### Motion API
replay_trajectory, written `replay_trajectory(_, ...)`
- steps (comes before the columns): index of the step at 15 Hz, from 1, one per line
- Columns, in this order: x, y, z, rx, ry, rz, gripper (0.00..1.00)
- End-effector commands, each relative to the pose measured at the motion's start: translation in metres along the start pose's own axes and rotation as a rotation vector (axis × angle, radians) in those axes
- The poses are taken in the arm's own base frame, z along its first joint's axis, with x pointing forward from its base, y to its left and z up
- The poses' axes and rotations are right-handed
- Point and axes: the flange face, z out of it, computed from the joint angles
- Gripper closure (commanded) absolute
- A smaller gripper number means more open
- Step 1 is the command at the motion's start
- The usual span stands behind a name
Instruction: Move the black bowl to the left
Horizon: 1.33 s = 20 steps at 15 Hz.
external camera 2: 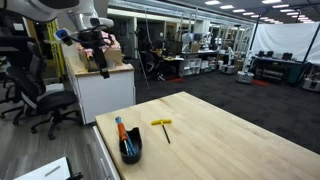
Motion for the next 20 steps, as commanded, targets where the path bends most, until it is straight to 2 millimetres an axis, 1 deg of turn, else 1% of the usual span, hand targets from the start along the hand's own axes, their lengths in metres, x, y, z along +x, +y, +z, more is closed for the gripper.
replay_trajectory(1,0.0,0.0,0.0,0.0,-0.001,0.0,0.0)
replay_trajectory(15,0.0,0.0,0.0,0.0,-0.001,0.0,0.0)
replay_trajectory(17,0.006,0.003,0.006,-0.008,0.008,0.0,0.0)
replay_trajectory(20,0.015,0.019,0.021,-0.002,0.028,0.012,0.0)
